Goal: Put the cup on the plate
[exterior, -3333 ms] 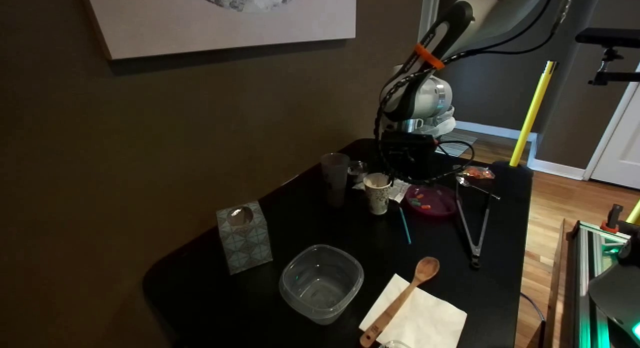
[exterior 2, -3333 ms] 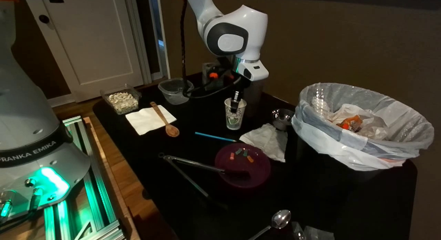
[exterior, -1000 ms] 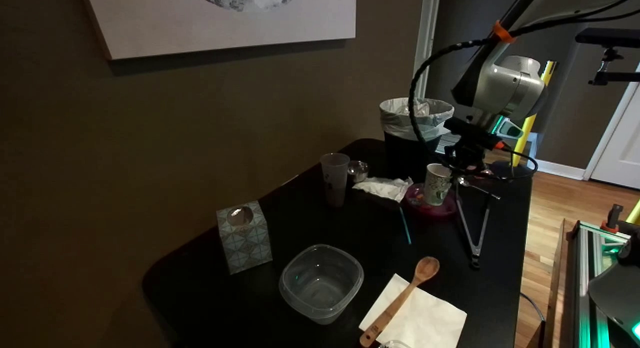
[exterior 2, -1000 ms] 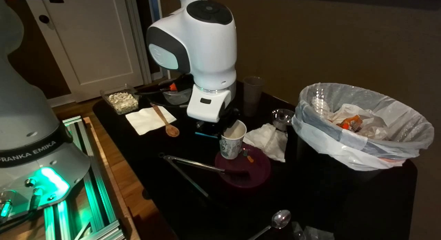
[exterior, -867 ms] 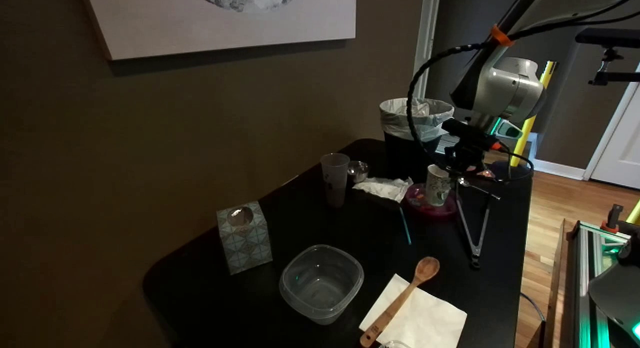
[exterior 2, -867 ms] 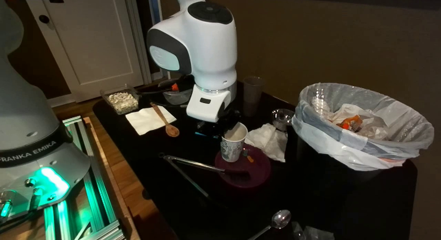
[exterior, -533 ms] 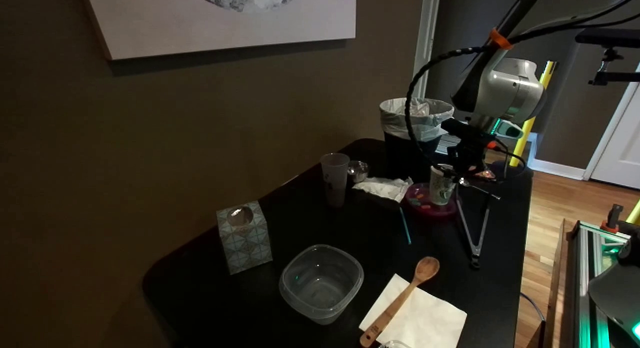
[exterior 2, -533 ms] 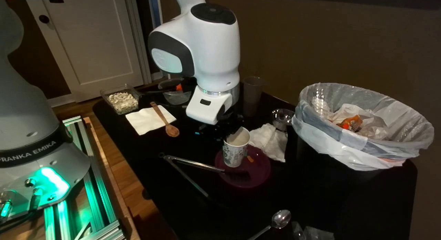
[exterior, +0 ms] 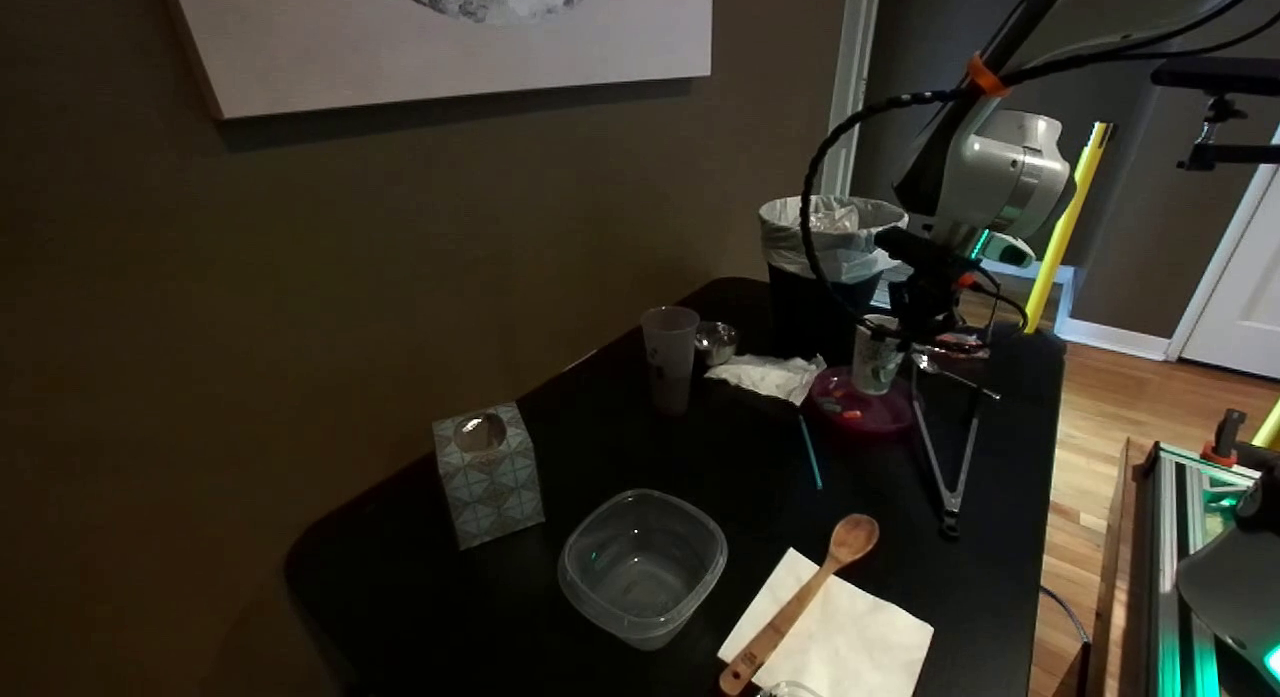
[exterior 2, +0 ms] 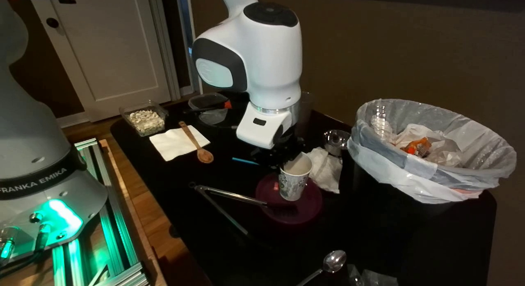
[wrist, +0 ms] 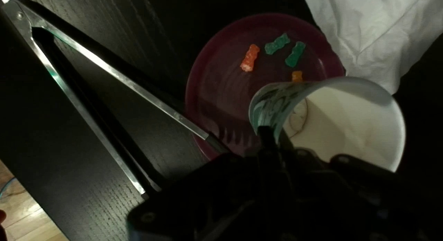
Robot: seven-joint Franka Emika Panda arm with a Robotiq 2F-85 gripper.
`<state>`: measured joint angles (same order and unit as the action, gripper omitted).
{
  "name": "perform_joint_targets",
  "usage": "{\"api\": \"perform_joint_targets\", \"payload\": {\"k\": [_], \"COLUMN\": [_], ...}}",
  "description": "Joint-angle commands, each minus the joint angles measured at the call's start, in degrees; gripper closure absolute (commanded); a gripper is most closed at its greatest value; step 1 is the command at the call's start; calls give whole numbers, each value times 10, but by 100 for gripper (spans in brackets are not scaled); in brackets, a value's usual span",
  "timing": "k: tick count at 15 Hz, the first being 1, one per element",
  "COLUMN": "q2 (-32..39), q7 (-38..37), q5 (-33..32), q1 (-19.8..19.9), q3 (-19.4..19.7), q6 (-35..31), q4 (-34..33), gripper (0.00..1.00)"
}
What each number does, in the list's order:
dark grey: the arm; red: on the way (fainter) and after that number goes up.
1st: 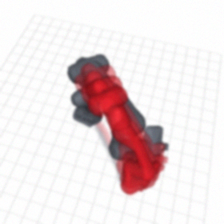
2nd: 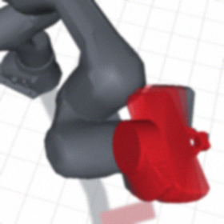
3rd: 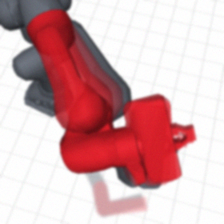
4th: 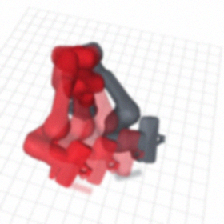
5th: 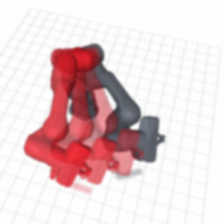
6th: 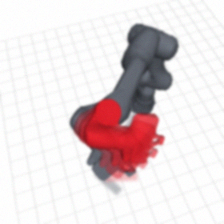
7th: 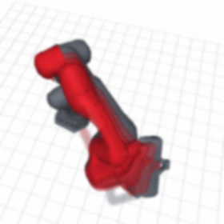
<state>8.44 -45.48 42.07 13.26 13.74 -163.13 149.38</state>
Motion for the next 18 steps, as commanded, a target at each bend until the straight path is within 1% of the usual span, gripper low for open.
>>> {"api": "perform_joint_targets", "payload": {"k": [1,3,9,10,11,12,16,17,18], "q2": [31,41,63,65,67,69,56,48,36], "q7": [-3,-8,5,6,6,6,4,-2,-11], "q5": [12,13,46,51,56,60,68,65,57], "q1": [5,1,7,8,8,8,5,-7,-14], "q3": [-3,-1,-17,-19,-20,-21,-22,-13,-8], "q6": [20,25,25,24,23,23,17,14,8], "q4": [-26,-31,-42,-43,-42,-42,-27,-20,-8], "gripper": [99,99,99,80,70,64,34,27,18]}}
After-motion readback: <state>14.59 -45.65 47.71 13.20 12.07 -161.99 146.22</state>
